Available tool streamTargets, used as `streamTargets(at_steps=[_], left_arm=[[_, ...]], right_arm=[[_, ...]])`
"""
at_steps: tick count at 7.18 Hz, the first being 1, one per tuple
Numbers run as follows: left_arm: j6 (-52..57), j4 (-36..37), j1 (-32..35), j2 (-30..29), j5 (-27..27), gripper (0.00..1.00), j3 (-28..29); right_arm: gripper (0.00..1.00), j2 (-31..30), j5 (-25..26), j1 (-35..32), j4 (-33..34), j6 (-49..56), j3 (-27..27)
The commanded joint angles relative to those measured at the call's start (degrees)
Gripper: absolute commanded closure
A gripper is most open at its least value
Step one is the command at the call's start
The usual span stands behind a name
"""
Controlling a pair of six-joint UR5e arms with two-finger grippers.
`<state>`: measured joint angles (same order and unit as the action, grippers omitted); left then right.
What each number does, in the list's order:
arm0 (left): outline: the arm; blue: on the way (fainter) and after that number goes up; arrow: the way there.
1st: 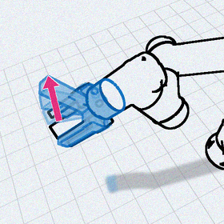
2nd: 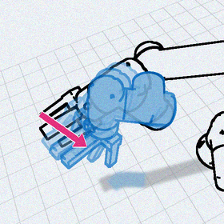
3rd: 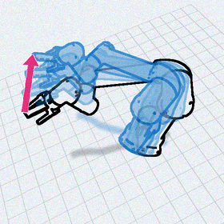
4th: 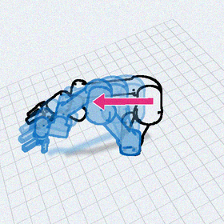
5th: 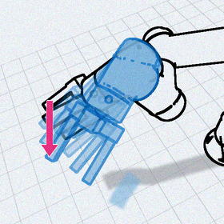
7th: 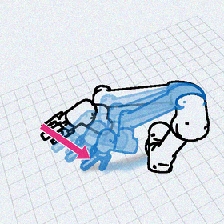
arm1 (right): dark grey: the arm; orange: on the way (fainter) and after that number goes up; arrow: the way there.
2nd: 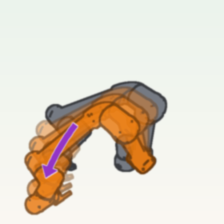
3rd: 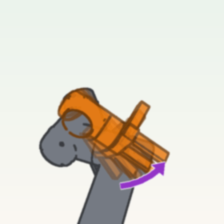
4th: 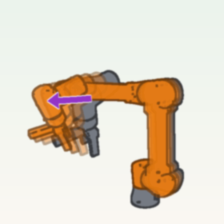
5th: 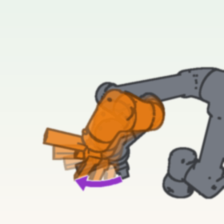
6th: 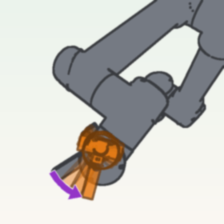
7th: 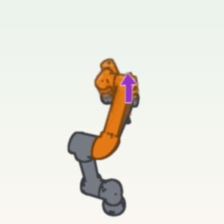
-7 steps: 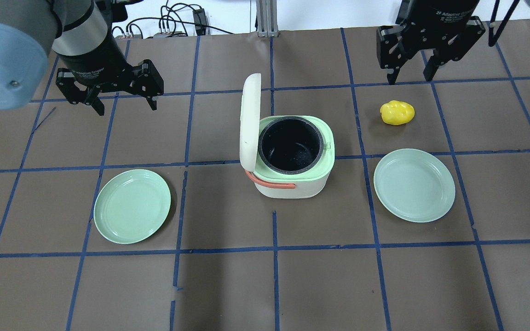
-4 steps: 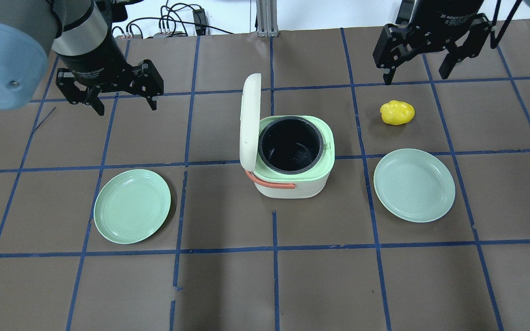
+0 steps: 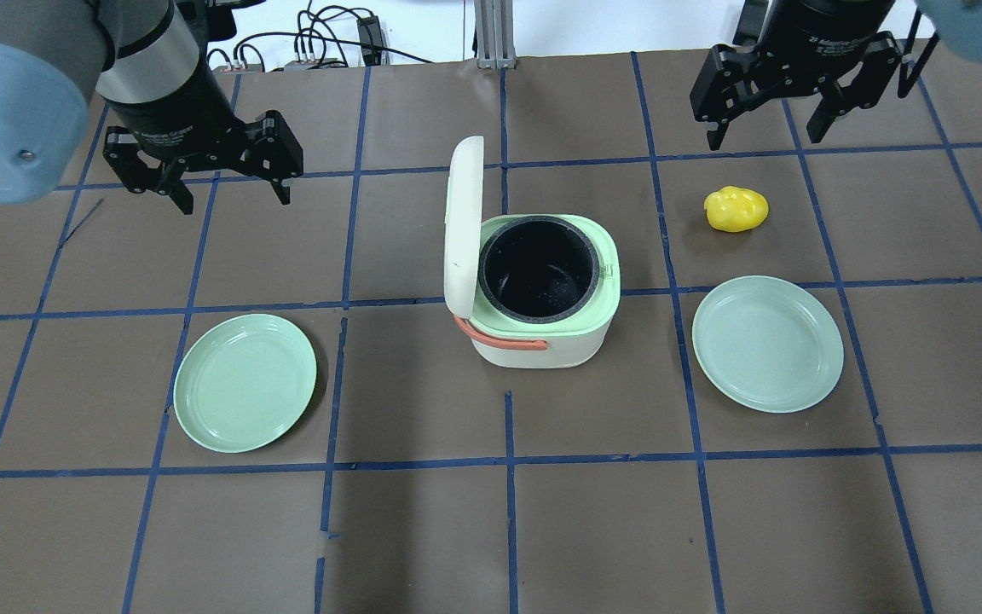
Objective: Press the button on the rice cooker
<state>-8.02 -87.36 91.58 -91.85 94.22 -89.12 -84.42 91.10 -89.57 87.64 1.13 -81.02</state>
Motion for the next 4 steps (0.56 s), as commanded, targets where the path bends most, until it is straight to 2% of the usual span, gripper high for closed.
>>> streamTargets(at_steps=[1, 4], left_arm=[[-0.1, 0.0, 0.0, 0.0, 0.0, 0.0, 0.0], [-0.1, 0.0, 0.0, 0.0, 0.0, 0.0, 0.0]], right_arm=[[0.0, -0.1, -0.1, -0.1, -0.2, -2.4, 0.2], [0.0, -0.1, -0.2, -0.2, -0.4, -2.5, 0.5]])
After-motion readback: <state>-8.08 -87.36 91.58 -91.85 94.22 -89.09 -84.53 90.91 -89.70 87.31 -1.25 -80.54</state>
